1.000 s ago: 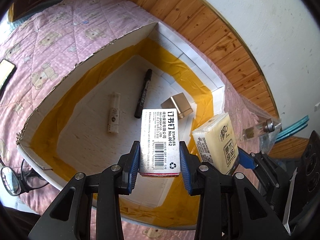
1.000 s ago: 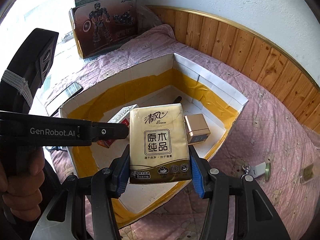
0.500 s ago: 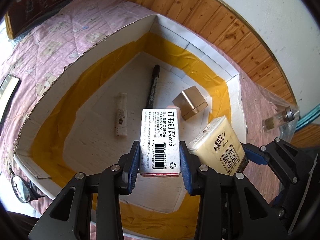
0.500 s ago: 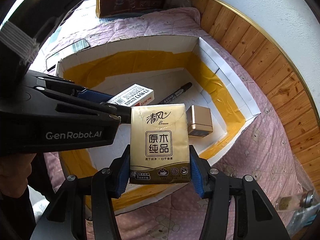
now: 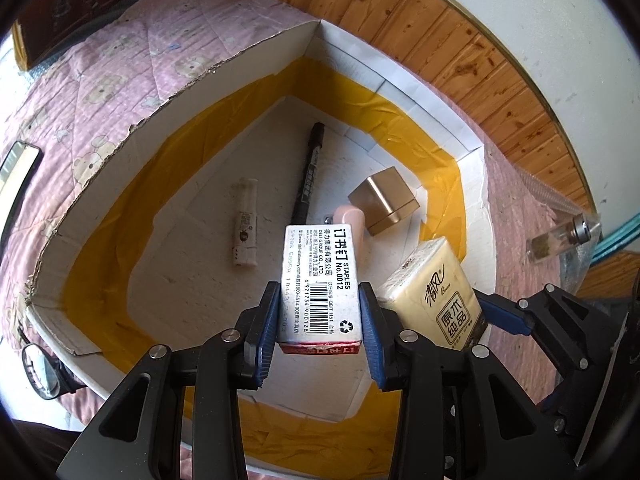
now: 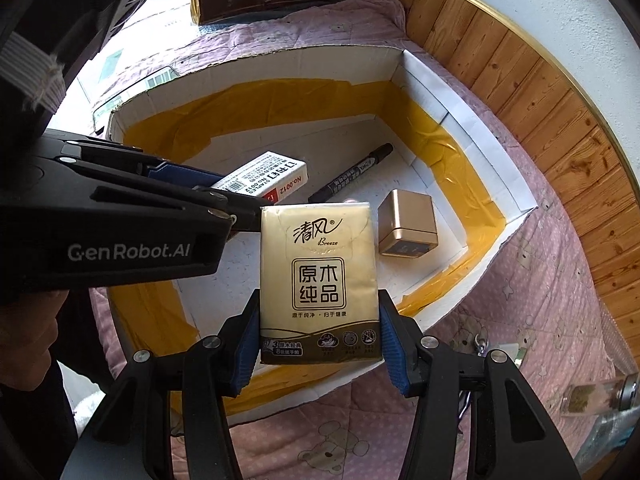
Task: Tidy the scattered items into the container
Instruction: 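Carry the staples box and tissue pack together over the white box, then open both tools to drop the staples box and tissue pack into the box, then withdraw both tools toward the figurine and remaining items on the bedspread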
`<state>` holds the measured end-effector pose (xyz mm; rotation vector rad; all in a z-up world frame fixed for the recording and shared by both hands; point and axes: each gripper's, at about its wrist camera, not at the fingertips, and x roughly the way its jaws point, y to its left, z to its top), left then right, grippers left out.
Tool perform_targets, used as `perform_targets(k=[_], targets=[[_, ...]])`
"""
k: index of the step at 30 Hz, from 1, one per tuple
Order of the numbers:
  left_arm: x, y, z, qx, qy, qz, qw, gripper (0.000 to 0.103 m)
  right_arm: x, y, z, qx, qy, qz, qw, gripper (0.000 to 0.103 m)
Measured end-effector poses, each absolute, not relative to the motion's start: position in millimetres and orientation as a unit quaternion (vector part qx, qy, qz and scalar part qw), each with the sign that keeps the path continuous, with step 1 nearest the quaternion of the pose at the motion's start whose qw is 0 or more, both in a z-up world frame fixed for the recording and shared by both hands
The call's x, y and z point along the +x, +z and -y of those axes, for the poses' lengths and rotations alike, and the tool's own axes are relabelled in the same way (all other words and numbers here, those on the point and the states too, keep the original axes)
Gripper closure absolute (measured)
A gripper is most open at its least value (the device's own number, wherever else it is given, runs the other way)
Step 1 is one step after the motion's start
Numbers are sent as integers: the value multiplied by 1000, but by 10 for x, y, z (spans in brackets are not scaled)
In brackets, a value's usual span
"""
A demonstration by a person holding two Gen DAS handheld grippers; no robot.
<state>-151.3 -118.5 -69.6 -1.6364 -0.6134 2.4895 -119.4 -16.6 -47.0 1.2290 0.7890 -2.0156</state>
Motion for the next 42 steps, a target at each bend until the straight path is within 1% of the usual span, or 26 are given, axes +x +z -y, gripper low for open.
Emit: perform_targets(k=[10, 15, 22, 24, 25, 28, 32, 36, 39, 42], targets=[[-1435, -626, 1248, -533, 812, 228, 59, 62, -1212, -353, 55, 481, -775, -254, 321, 46], [-1380, -571, 1294, -526, 813, 240, 64, 62, -1211, -303, 20, 486, -780, -228, 321, 41], [-1325, -511, 1350, -519, 814, 251, 69, 61, -1176, -259, 3, 483, -789, -222, 308, 39], [-1311, -495, 1381, -517, 815, 255, 63, 57, -1153, -237, 0, 481, -791, -222, 306, 39], [-1303, -491, 1405, -516, 814, 259, 59, 52, -1141, -225, -5, 481, -792, -222, 304, 38], [-1275, -498, 1466, -516, 809, 275, 55, 51, -1105, -187, -30, 479, -796, -214, 304, 38], [-1219, -430, 1460, -508, 814, 275, 61, 51, -1076, -156, -94, 480, -801, -189, 305, 38], [-1123, -297, 1447, -484, 829, 274, 67, 51, -1018, -74, -191, 461, -819, -155, 304, 38], [-1011, -112, 1406, -442, 857, 257, 63, 51, -963, 40, -291, 438, -835, -123, 310, 38], [-910, 65, 1319, -404, 878, 245, 80, 51, -890, 171, -420, 412, -851, -90, 314, 38]])
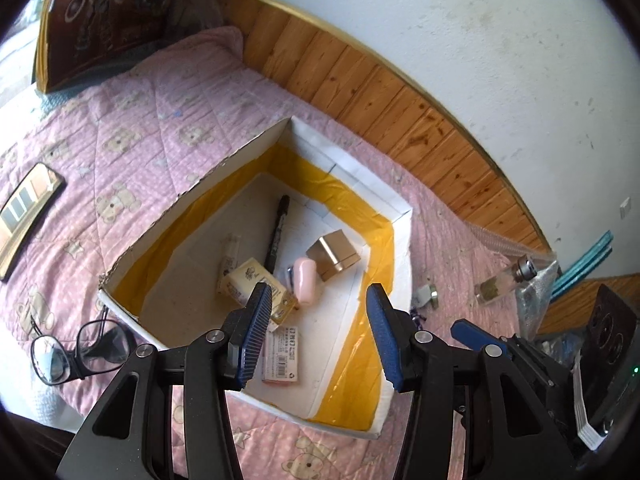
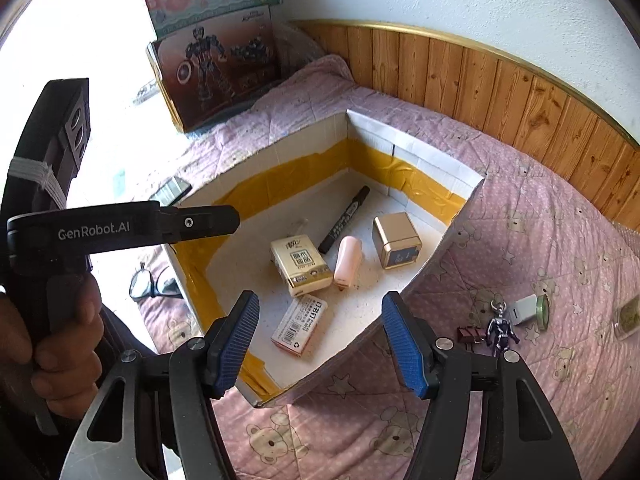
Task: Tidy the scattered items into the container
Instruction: 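Withdraw both tools toward the figurine and remaining items on the bedspread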
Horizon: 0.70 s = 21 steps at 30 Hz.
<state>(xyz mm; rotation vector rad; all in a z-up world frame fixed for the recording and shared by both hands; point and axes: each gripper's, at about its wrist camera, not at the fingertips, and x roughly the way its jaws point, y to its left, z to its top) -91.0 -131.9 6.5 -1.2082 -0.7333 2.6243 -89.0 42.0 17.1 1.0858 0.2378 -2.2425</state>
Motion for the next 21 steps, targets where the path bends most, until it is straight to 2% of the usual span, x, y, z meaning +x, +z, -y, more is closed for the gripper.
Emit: perform_targets(k=[6, 11, 16, 21], targets=[[-745, 285, 1013, -352, 902, 219, 124, 51, -790, 387, -820, 361, -885, -26, 294, 38], [-628, 371, 615, -327, 911, 178, 178, 51, -810, 417, -1293, 344, -907, 25, 241, 38], [-589, 332, 201, -335, 902, 145, 233, 51, -933, 182, -1820, 373, -906, 78, 183, 38], [-624, 158, -110, -365, 885, 123, 263, 51, -1056, -203, -2132, 405, -899, 87, 145, 38]])
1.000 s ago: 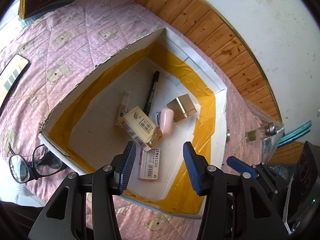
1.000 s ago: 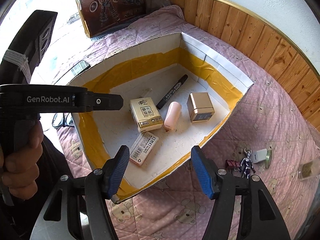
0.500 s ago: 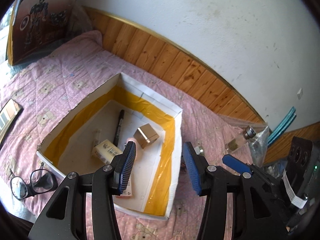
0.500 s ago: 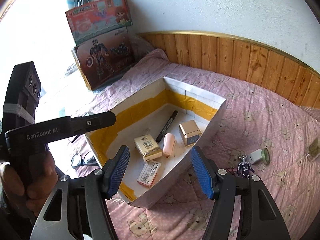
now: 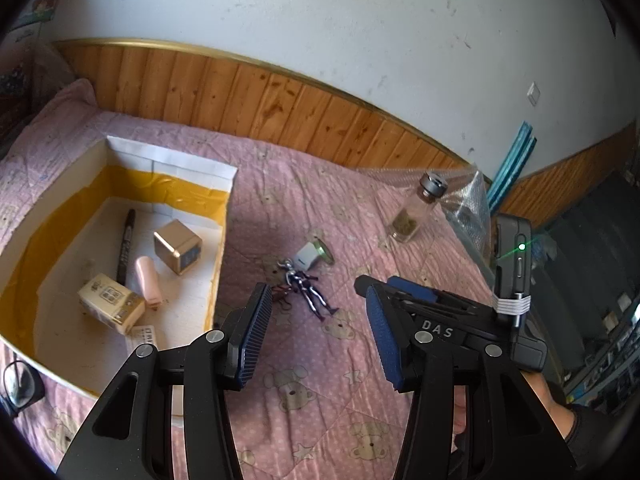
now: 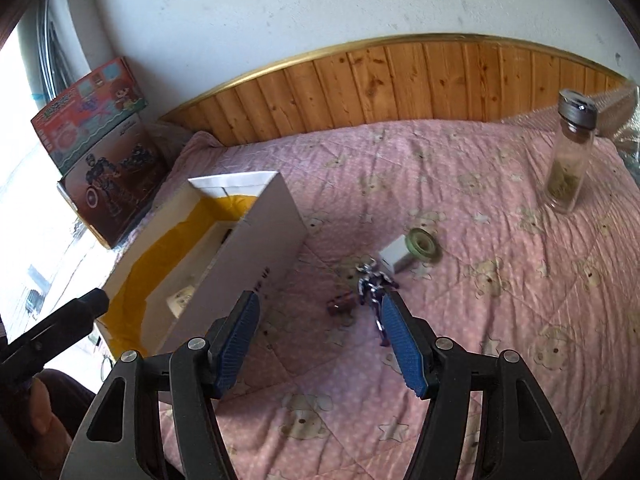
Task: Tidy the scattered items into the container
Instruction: 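Withdraw both tools toward the figurine and remaining items on the bedspread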
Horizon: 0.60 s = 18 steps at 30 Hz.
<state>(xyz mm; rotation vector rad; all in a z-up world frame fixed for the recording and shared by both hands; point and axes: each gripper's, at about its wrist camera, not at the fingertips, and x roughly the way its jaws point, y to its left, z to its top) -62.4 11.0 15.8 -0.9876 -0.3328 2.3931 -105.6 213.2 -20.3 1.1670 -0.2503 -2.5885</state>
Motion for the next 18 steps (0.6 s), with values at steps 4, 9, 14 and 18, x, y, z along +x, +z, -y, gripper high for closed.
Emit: perform_targets(k=[4, 9, 14, 18], targets=[[-741, -42, -384, -392, 873, 100, 273, 51, -1139, -502, -2216, 416, -896, 63, 140, 39], [-963, -294, -614, -422, 862, 88, 266, 50, -1324, -818, -2122, 431, -889, -12, 154, 39], [-1293, -599, -678, -453, 855, 101, 233, 49, -1557, -1044, -2025, 434, -879, -63, 188, 39], [-1504, -784, -756, -470, 849, 105, 219, 49, -1739, -1237, -1961, 436, -873, -94, 199, 48]])
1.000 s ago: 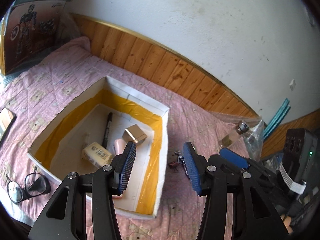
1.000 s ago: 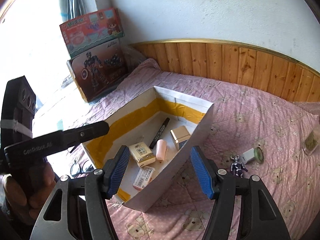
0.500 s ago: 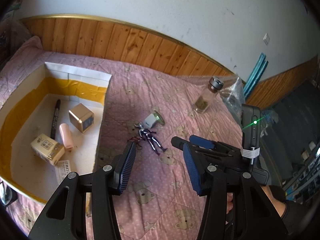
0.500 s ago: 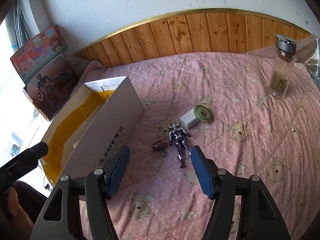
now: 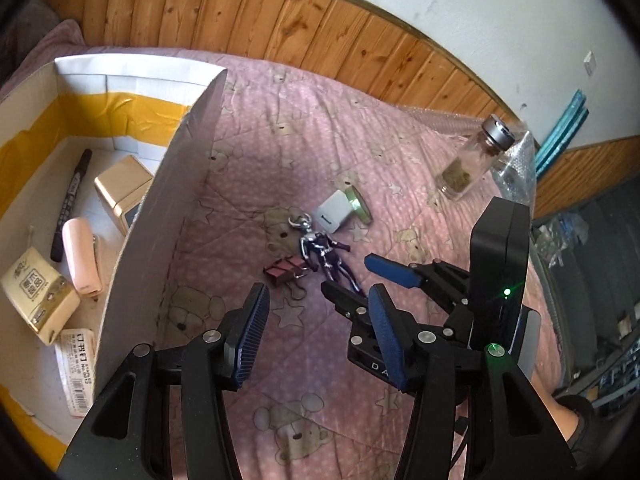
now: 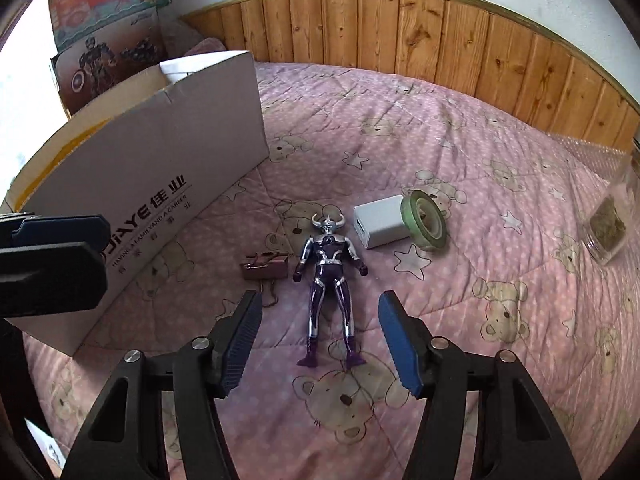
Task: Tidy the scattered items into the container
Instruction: 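Withdraw both tools toward the figurine and remaining items on the bedspread, then grasp the pink binder clip with the left tool while the right tool grasps the purple figurine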
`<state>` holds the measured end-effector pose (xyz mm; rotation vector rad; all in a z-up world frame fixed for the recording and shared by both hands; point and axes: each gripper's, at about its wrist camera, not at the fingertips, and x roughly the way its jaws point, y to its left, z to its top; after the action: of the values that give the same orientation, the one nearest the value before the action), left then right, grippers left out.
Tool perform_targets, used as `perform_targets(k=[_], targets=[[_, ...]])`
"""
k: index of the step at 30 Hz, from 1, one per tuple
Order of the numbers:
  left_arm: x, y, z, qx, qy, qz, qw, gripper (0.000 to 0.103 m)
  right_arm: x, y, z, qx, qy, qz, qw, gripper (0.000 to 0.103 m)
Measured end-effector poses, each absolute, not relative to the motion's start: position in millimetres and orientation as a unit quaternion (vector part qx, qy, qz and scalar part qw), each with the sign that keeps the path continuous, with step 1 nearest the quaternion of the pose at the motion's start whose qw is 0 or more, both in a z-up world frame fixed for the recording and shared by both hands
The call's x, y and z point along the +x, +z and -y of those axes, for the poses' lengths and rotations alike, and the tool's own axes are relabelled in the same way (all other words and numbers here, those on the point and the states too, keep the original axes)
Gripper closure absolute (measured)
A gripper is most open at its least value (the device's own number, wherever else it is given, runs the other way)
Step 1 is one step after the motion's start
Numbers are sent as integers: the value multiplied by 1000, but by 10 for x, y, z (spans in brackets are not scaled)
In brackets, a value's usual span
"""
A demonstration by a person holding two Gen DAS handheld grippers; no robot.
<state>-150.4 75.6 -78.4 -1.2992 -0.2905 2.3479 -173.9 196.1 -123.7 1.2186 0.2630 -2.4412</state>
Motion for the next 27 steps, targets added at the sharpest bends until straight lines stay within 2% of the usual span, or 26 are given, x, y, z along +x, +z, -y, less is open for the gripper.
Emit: perform_targets(k=[1, 2, 3, 9, 15, 16, 18, 20, 21, 22, 23, 27], targets=[[-1546, -822, -800, -473, 847, 104, 219, 49, -1780, -1284, -1973, 440, -871, -93, 197, 53], [-1584, -859, -841, -476, 846, 102, 218, 49, -1829, -1349, -2001, 452, -867, -89, 189, 65], [-1622, -902, -884, -479, 845, 100, 217, 48, -1869, -1417, -2039, 473, -858, -81, 183, 71], [-1841, -1231, -1022, -510, 835, 93, 184, 48, -1823, -1358, -2255, 536, -827, -38, 166, 73], [-1964, -1452, -1103, -519, 836, 91, 153, 48, -1734, -1395, -2368, 537, -828, -23, 161, 72], [-1950, -1444, -1139, -512, 841, 81, 152, 48, -1744, -1403, -2376, 532, -831, -18, 162, 72], [-1932, -1456, -1185, -506, 848, 63, 146, 49, -1779, -1434, -2385, 520, -838, -10, 166, 62], [-1919, -1470, -1219, -498, 854, 49, 142, 53, -1813, -1456, -2372, 505, -847, -16, 166, 60], [-1908, -1475, -1234, -494, 858, 36, 136, 65, -1819, -1463, -2364, 502, -849, -18, 166, 60], [-1895, -1479, -1230, -492, 860, 28, 135, 66, -1820, -1466, -2358, 502, -849, -20, 165, 62], [-1894, -1475, -1199, -491, 859, 32, 139, 66, -1822, -1469, -2360, 506, -847, -22, 160, 74], [-1895, -1469, -1115, -496, 855, 57, 144, 67, -1849, -1471, -2437, 516, -842, 9, 156, 75]])
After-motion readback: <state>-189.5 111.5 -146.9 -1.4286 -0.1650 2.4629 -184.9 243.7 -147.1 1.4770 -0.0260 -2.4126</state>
